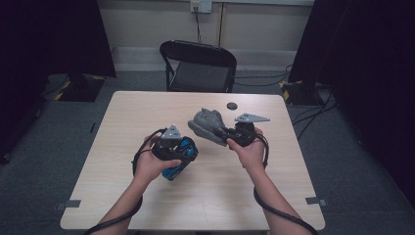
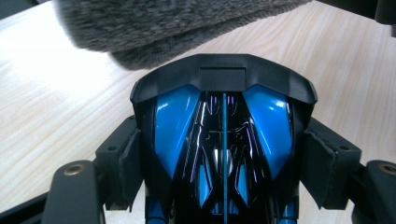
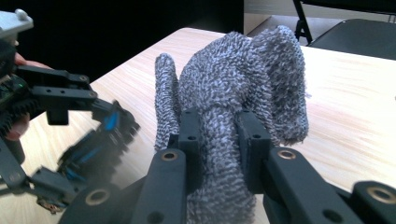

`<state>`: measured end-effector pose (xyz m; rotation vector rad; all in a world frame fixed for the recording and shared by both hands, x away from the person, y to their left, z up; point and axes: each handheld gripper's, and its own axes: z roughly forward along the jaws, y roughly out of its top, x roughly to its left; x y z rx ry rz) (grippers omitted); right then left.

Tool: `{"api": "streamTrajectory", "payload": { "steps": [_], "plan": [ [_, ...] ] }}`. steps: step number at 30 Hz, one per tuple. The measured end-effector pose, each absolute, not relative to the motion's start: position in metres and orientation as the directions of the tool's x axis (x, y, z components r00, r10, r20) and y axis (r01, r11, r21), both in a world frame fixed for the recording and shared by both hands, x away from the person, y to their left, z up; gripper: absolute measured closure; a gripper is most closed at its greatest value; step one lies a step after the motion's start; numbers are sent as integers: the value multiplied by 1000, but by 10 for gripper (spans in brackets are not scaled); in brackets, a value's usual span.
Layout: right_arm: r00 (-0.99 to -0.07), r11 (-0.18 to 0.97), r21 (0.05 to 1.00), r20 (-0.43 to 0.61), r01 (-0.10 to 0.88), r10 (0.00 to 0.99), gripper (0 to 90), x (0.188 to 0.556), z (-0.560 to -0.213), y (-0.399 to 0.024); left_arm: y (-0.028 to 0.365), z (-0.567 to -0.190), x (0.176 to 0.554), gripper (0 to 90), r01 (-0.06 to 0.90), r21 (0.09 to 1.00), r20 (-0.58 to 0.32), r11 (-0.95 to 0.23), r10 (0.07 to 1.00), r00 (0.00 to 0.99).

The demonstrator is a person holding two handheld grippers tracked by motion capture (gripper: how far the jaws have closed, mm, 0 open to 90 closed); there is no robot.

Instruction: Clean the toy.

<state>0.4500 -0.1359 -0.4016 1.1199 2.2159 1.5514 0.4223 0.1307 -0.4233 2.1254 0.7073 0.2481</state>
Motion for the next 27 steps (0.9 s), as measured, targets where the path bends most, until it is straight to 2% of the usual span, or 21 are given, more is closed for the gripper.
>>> {"api": "streamTrajectory", "payload": {
  "steps": [13, 27],
  "plan": [
    [-751, 204, 870, 245, 450, 613, 749, 440, -403, -108, 138, -426, 426, 256, 419, 783, -75, -459, 600, 797],
    [-788, 233, 869, 244, 436, 565, 750, 428, -407, -101, 149, -424, 430, 255, 431, 786, -66, -442, 634, 771]
  ]
}}
